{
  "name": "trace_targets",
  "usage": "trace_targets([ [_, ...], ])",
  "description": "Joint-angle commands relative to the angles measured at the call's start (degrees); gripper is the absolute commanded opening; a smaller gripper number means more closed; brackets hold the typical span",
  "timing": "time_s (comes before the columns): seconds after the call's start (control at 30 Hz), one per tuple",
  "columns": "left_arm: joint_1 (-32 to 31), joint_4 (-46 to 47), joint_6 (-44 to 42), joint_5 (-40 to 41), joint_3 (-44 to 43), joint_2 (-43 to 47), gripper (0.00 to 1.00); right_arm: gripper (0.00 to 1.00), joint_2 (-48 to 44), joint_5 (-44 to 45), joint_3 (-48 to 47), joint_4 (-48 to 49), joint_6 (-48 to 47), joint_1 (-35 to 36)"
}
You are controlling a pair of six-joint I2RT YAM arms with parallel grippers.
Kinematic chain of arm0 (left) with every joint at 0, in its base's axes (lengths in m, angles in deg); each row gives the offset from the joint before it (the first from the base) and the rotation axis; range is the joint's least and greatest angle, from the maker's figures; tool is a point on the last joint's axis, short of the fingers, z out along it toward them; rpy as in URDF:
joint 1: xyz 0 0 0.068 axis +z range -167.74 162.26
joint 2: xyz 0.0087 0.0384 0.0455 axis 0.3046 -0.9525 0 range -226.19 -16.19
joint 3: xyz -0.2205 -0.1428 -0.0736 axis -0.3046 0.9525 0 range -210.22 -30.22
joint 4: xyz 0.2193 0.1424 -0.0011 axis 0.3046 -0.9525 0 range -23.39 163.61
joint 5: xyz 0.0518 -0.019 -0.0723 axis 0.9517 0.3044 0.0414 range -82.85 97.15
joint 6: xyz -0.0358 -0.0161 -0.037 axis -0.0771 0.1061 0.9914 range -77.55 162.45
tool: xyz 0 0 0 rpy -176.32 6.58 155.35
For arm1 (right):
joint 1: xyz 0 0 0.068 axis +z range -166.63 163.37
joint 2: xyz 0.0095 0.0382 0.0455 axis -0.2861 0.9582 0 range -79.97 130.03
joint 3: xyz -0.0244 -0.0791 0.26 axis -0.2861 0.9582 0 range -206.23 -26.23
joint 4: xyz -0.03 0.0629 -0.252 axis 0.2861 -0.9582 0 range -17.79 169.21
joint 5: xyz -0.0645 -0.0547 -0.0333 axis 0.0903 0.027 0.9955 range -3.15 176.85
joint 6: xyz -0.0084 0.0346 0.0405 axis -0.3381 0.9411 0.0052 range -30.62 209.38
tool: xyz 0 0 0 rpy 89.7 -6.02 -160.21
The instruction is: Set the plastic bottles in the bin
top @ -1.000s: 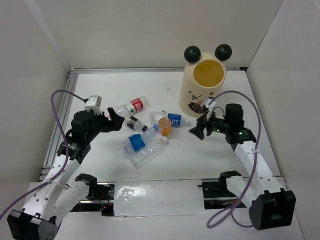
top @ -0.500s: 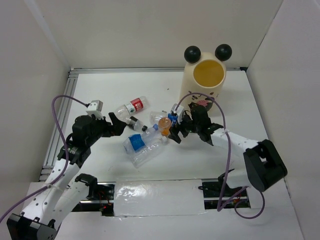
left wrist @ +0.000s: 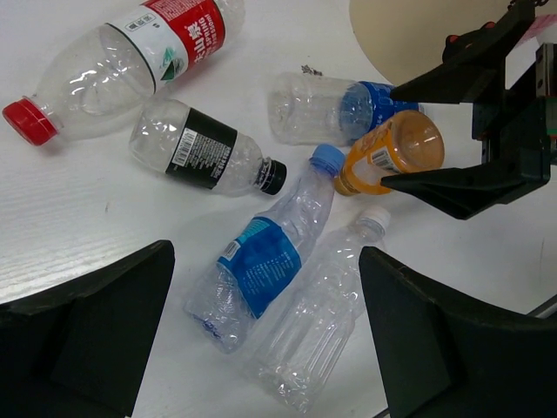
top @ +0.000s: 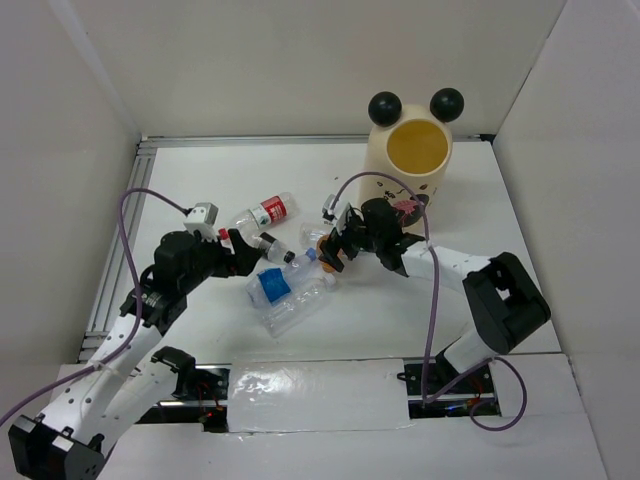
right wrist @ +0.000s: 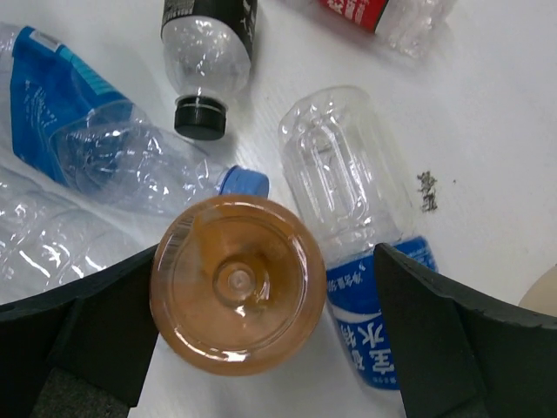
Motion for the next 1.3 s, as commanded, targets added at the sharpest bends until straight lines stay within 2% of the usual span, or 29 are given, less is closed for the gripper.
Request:
trace_targets([
  [0.0,-0.97,2.45,0.49,1.46,1.29,0.08,1.0,1.0,2.68,-0.43,-3.74,5.1,-0.36,0.44],
  [0.1,-0.97,2.45,1.1,2.07,1.3,0.08,1.0,0.98,3.91,-0.43,-4.36,4.5,-0.36,0.44],
  [0.23,-0.97,2.45,1.8,3.3,1.3,0.08,1.0,0.7,4.97,-3.76,-5.5,1.26,-1.41,-0.09],
  [0.27,-0.97,2.45,2.33,3.3,1.3,0.08,1.0,0.55,4.98,-6.03,-6.2,0.19,-2.02,-0.61],
  [0.37,-0.97,2.45,2.95,5.06,0.69,-1.76,0.99,0.38,2.79,-12.78,-10.66,-8.4,-2.64,-1.75],
  [0.4,-0.97,2.45,2.95,5.67,0.68,-2.38,0.99,0.3,2.78,-14.91,-12.69,-11.65,-3.16,-2.28],
  [0.47,-0.97,2.45,3.48,7.16,-0.01,-4.48,0.98,0.26,1.38,-19.39,-21.0,-22.68,-3.78,-2.28],
  [0.53,-0.97,2.97,4.0,7.69,-0.72,-5.98,0.98,0.2,0.5,-24.58,-26.92,-28.62,-3.79,-2.28],
  [0.57,-0.97,3.5,4.01,7.7,-1.25,-6.6,0.98,0.18,-0.99,-25.21,-31.91,-32.13,-3.26,-2.28],
  [0.67,-0.44,4.99,4.01,7.08,-2.39,-9.06,0.98,0.17,-4.94,-24.69,-38.87,-33.66,-2.64,-2.8],
  [0.8,-0.44,6.31,4.01,6.56,-2.92,-10.47,0.96,0.14,-7.85,-18.2,-44.95,-34.27,-2.64,-7.27],
  [1.03,1.66,6.85,2.95,6.03,-4.59,-13.19,0.96,0.12,-14.09,-8.18,-43.04,-28.57,-0.8,-20.02],
  [1.2,2.9,8.69,1.03,5.5,-7.39,-18.89,0.98,0.14,-14.8,-9.9,-40.67,-27.24,0.96,-29.24],
  [1.27,3.51,10.44,-0.99,4.71,-8.72,-21.53,0.98,0.16,-14.8,-9.92,-39.43,-26.54,1.58,-30.75],
])
